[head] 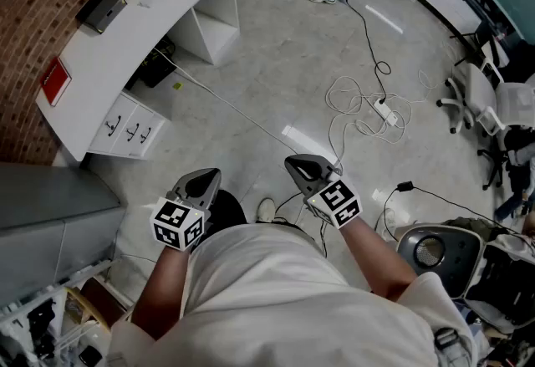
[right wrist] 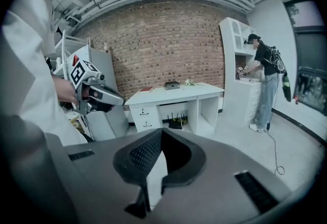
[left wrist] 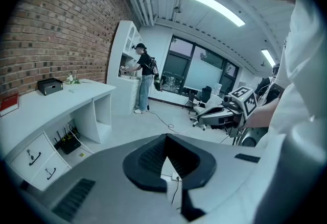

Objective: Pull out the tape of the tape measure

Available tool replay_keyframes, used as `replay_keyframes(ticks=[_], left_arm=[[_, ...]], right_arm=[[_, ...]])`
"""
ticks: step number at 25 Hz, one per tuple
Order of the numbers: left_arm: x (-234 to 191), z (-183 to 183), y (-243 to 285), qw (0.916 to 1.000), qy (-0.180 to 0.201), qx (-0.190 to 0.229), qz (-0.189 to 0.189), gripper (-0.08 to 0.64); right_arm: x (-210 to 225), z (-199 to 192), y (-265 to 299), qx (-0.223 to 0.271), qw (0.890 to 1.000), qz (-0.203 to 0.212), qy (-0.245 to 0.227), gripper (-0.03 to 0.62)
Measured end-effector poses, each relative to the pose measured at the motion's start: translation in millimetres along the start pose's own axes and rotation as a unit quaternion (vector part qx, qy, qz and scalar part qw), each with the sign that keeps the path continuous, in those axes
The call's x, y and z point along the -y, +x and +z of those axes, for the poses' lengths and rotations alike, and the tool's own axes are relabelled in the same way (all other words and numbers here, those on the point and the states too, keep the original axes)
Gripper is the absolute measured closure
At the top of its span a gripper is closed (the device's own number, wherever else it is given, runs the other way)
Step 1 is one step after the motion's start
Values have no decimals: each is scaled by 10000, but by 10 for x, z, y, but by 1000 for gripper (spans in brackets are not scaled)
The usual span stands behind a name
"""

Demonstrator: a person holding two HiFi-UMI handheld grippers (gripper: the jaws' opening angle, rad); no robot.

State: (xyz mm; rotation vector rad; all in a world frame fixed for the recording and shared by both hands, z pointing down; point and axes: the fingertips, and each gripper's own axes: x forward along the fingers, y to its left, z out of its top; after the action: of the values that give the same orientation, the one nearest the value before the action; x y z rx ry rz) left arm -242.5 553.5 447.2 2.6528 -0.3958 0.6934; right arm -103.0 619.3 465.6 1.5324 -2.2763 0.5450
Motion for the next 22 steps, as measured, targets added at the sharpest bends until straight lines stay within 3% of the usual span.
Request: replay_keyframes(ticks=[10, 17, 22], left_arm=[[-495, 119, 357, 9999, -71, -18, -118, 565], [-1212, 689, 791, 9996, -195, 210, -23, 565], [-1729, 1088, 917, 9988, -164, 436, 153, 565]], right_arm=[[361, 258, 458, -134, 9998, -31, -109, 589], [851, 719, 1007, -326, 9992, 22, -249, 589], [1144, 1168, 1552, -137, 9996, 128, -200, 589]])
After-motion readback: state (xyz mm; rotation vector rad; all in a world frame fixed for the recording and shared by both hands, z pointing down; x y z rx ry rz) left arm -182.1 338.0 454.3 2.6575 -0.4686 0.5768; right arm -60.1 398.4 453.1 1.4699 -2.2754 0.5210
